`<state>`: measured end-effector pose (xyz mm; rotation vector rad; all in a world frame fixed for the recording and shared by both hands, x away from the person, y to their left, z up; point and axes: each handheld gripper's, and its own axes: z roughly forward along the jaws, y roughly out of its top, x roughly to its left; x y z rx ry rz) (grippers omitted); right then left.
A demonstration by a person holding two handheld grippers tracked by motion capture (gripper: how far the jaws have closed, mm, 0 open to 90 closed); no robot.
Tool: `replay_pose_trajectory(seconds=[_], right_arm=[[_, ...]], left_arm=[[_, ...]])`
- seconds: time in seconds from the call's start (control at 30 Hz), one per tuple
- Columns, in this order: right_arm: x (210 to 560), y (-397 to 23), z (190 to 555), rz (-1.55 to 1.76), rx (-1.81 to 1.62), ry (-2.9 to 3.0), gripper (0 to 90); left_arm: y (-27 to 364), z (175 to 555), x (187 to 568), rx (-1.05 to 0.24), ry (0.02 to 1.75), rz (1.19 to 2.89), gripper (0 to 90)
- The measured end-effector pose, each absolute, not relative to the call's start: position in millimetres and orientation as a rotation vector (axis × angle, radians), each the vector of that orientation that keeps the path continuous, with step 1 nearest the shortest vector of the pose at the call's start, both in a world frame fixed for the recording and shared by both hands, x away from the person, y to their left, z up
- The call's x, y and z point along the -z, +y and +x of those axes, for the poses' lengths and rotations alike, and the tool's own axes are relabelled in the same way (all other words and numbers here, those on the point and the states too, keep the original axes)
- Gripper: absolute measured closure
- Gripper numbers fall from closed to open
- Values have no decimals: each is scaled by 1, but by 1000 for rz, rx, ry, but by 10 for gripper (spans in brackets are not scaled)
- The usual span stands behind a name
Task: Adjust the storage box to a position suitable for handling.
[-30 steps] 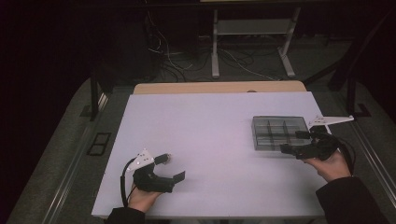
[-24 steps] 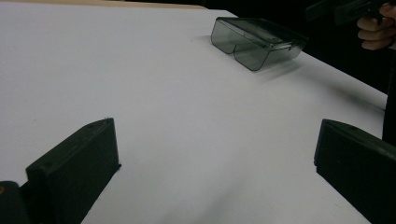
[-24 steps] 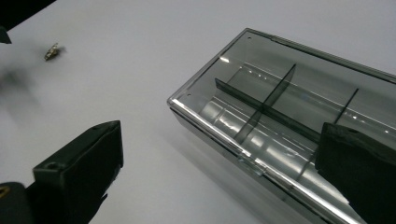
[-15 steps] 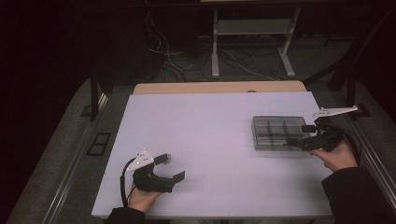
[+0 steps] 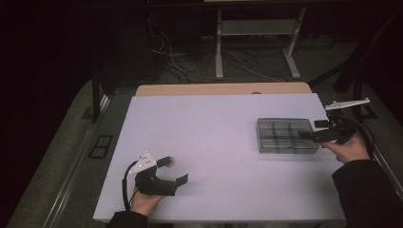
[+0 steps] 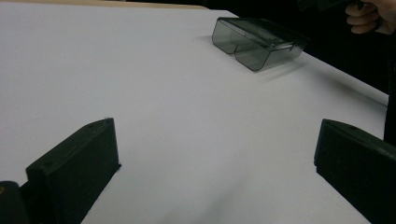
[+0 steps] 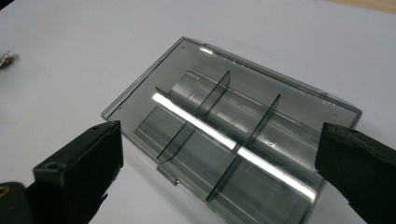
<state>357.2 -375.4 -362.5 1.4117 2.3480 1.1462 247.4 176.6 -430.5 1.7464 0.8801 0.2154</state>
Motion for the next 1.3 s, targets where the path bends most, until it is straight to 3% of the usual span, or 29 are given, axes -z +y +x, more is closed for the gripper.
replay_pose_trajectory(seconds=[0.77,0.8,1.07,1.3], right_arm=[[367,-406,392,1525,-1040,2304,9],[368,-406,393,1516,-1040,2311,85],[369,-405,398,1473,-1037,2285,239],[375,-408,403,1496,-1006,2234,455]], left_arm=[[176,248,431,-214,887,1739,0],[176,248,431,-214,887,1740,0],[176,248,431,-212,886,1740,0],[177,248,431,-212,886,1739,0]])
